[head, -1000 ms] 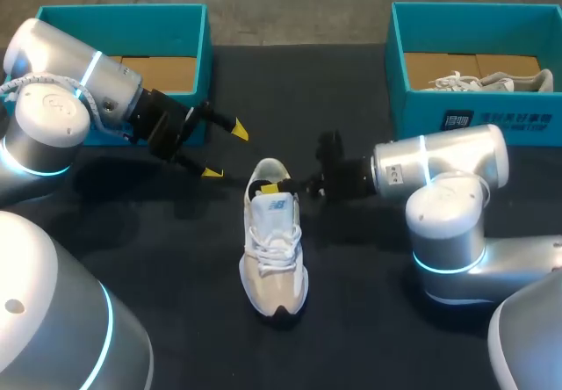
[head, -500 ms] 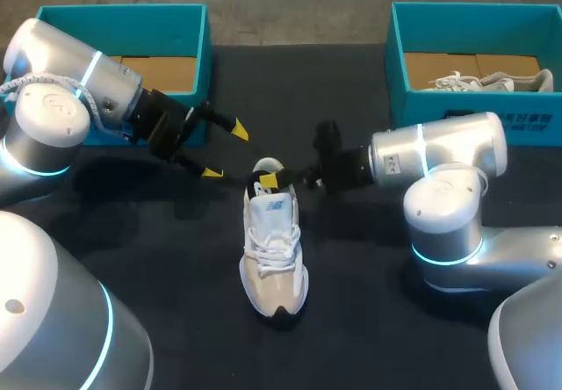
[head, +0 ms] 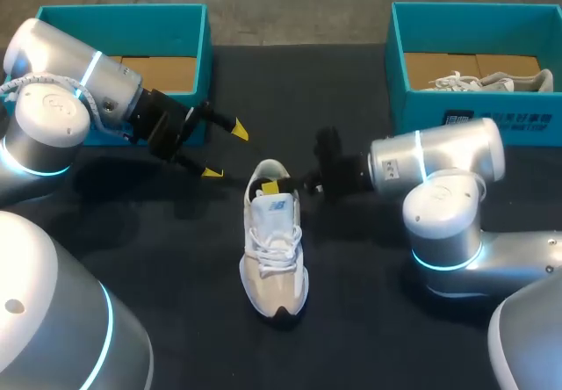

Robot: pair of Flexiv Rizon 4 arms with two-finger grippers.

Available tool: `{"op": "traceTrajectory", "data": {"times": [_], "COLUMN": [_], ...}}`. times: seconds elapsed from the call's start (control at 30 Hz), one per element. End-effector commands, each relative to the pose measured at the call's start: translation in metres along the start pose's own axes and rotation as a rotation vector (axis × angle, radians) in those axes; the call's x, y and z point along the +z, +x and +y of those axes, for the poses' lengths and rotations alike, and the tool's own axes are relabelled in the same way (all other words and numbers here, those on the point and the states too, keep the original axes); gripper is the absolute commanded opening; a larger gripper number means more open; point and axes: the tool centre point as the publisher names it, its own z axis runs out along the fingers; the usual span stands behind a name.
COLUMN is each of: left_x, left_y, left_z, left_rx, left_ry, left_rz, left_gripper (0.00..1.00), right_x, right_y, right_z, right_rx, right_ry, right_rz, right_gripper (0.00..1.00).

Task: Take the shoe out of the shoebox, open the shoe tongue, remove and reinsert the insole, then place the shoe into the shoebox

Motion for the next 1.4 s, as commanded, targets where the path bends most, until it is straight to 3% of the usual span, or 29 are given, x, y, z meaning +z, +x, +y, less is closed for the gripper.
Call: {"op": "traceTrajectory", "data": {"times": [0.03, 0.17, 0.23, 0.27, 0.33, 0.37, 0.4, 0.57, 0.83, 1.4], "left_x": [0.0, 0.0, 0.0, 0.0, 0.0, 0.0, 0.0, 0.0, 0.0, 0.0], "left_y": [0.0, 0.0, 0.0, 0.0, 0.0, 0.0, 0.0, 0.0, 0.0, 0.0], "left_z": [-0.001, -0.001, -0.001, -0.001, -0.001, -0.001, -0.001, -0.001, -0.001, -0.001], "left_rx": [0.001, 0.001, 0.001, 0.001, 0.001, 0.001, 0.001, 0.001, 0.001, 0.001], "left_ry": [-0.002, -0.002, -0.002, -0.002, -0.002, -0.002, -0.002, -0.002, -0.002, -0.002], "left_rz": [-0.001, -0.001, -0.001, -0.001, -0.001, -0.001, -0.001, -0.001, -0.001, -0.001], "left_gripper": [1.0, 1.0, 1.0, 1.0, 1.0, 1.0, 1.0, 1.0, 1.0, 1.0], "right_x": [-0.002, -0.003, -0.003, -0.004, -0.004, -0.005, -0.006, -0.007, -0.009, -0.037], "right_y": [0.005, 0.007, 0.008, 0.01, 0.012, 0.014, 0.016, 0.022, 0.027, 0.042], "right_z": [-0.012, -0.011, -0.009, -0.006, -0.003, 0.001, 0.003, 0.012, 0.021, 0.047], "right_rx": [0.005, 0.003, -0.002, -0.02, -0.027, -0.043, -0.051, -0.083, -0.12, -0.174], "right_ry": [-0.018, -0.026, -0.028, -0.033, -0.034, -0.038, -0.039, -0.044, -0.058, -0.073], "right_rz": [-0.015, -0.022, -0.025, -0.034, -0.039, -0.045, -0.045, -0.061, -0.102, -0.219], "right_gripper": [0.0, 0.0, 0.13, 0.38, 0.46, 0.73, 0.85, 1.0, 1.0, 1.0]}}
